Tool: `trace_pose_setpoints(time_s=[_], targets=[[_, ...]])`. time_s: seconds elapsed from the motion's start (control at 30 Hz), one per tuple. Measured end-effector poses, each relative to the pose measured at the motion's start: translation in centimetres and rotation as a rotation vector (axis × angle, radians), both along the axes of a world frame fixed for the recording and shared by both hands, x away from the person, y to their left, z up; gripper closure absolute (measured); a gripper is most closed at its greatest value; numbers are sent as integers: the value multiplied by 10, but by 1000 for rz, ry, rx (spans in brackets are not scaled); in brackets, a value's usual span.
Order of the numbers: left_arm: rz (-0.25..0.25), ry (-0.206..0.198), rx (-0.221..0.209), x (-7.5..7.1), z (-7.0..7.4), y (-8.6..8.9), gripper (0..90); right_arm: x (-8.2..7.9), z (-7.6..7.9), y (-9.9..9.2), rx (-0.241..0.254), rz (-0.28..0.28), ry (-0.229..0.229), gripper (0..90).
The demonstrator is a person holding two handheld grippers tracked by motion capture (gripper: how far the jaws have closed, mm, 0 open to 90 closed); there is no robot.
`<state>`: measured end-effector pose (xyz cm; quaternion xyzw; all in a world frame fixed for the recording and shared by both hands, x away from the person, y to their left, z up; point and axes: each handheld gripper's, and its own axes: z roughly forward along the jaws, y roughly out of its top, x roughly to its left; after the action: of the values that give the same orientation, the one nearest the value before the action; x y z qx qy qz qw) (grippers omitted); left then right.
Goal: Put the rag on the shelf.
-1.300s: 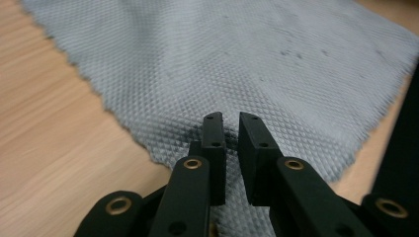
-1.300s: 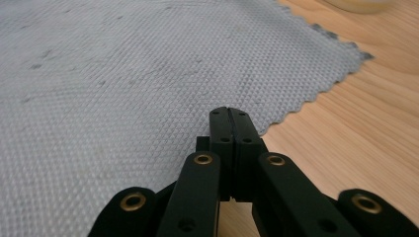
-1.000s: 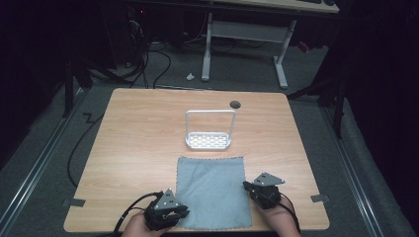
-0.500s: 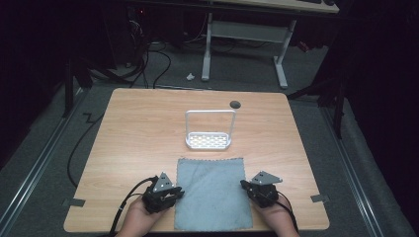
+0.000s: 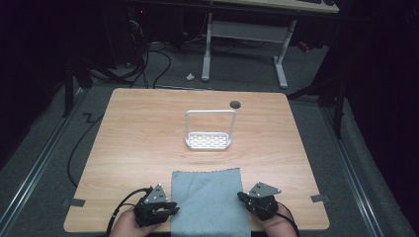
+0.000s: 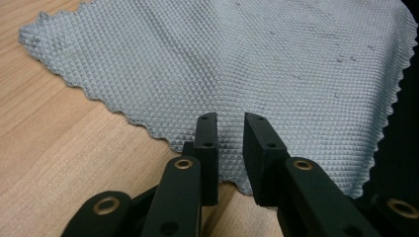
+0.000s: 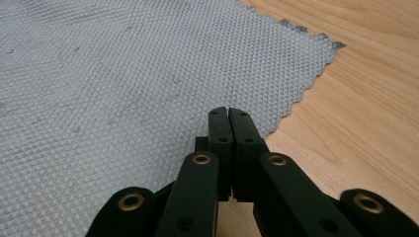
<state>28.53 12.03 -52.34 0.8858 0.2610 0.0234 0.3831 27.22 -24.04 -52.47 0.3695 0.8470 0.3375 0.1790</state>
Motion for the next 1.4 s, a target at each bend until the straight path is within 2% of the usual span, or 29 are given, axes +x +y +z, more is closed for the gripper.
trace_pose_setpoints(time_s=[0.07, 0.1, 0.13, 0.17, 0.2, 0.3, 0.37, 0.4, 0.5, 0.57, 0.7, 0.87, 0.9, 1.0, 1.03, 1.17, 1.27, 1.4], targets=[[49, -57, -24, 6, 2, 3, 752, 0, 1, -1, 7, -2, -15, 884], [49, -57, -24, 6, 2, 3, 737, 0, 1, -1, 7, -2, -15, 884], [88, -77, -40, 9, 3, 5, 706, 1, 4, -3, 20, -17, -35, 879], [171, -99, -75, 17, 4, 11, 673, 2, 4, -4, 30, -24, -43, 877], [171, -99, -75, 17, 4, 11, 664, 2, 4, -4, 30, -24, -43, 877], [257, -99, -101, 32, 2, 15, 645, 4, 5, -5, 33, -25, -66, 861], [326, -80, -116, 47, -2, 14, 631, 4, 5, -4, 31, -21, -67, 857], [336, -80, -105, 51, -3, 12, 620, 4, 5, -4, 31, -16, -67, 854], [350, -95, -84, 59, -6, 7, 602, 3, 5, -3, 29, -2, -66, 847], [372, -72, -79, 70, -11, 0, 600, 3, 5, -3, 30, 0, -68, 844], [363, -77, -66, 73, -10, -5, 626, 3, 5, -3, 36, 0, -70, 838], [376, -88, -63, 71, -11, -6, 763, 5, 4, -4, 38, -3, -71, 815], [370, -91, -58, 70, -11, -7, 763, 6, 4, -5, 43, -6, -72, 802], [354, -111, -40, 69, -11, -9, 836, 9, 2, -5, 59, -28, -67, 759], [352, -114, -37, 69, -11, -9, 844, 11, 1, -5, 70, -56, -59, 726], [347, -119, -31, 69, -11, -9, 863, 16, 0, -2, 75, -96, -58, 696], [348, -108, -39, 70, -11, -8, 876, 22, 1, 2, 112, -148, -39, 669], [346, -98, -48, 71, -11, -8, 876, 38, 7, 7, 79, -190, -47, 630]])
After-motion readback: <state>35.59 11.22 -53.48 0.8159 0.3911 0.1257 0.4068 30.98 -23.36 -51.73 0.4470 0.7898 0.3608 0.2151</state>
